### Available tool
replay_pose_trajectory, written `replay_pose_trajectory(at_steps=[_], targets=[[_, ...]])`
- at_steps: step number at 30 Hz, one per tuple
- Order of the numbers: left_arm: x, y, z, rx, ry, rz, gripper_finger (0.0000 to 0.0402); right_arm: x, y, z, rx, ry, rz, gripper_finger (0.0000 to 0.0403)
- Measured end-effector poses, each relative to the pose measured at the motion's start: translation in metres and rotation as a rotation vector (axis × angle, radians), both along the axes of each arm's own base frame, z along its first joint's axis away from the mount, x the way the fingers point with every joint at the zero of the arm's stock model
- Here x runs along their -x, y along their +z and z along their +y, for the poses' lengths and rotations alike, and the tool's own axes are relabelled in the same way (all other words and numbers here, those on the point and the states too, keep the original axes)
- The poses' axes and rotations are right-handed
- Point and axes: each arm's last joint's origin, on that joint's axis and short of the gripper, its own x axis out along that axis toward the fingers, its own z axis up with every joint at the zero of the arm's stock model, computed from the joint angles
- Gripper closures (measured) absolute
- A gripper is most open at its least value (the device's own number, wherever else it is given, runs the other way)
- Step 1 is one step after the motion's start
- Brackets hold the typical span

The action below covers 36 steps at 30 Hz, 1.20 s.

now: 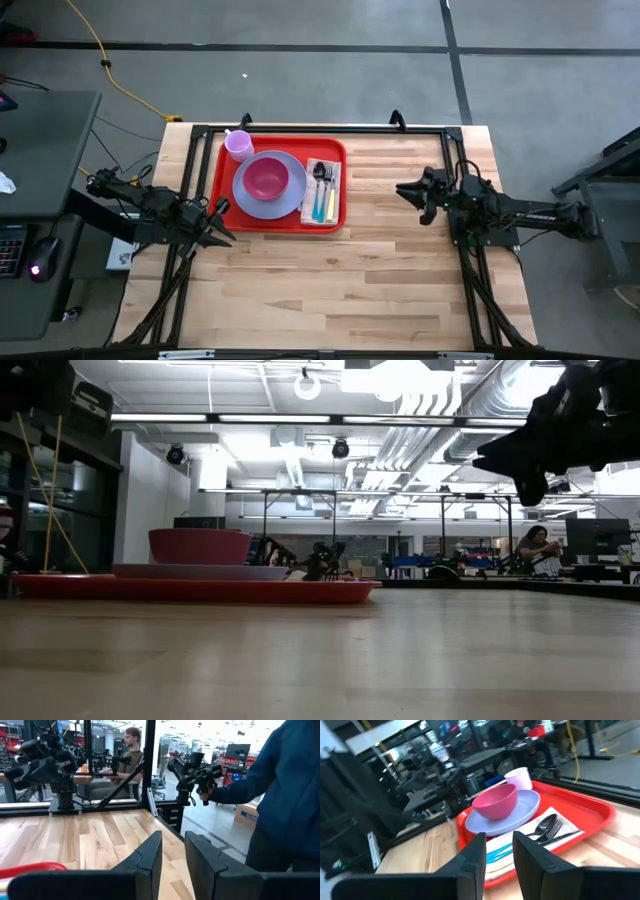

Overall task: Set up tray
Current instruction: Return to home position

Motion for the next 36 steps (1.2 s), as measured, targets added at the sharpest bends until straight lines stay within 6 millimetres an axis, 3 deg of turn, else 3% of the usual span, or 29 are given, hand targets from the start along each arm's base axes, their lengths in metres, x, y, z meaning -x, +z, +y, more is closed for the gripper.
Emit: replay_pose_trajectory(at_steps=[11, 36], targets=[[0.000, -0.004, 0.000, -0.035, 0.009, 0.027, 0.0286, 0.002, 0.002, 0.009, 0.228, 0.173, 0.007, 0.0329], [-0.001, 0.000, 0.002, -0.080, 0.071, -0.032, 0.0286, 0.021, 0.004, 0.012, 0.284, 0.123, -0.040, 0.0329]])
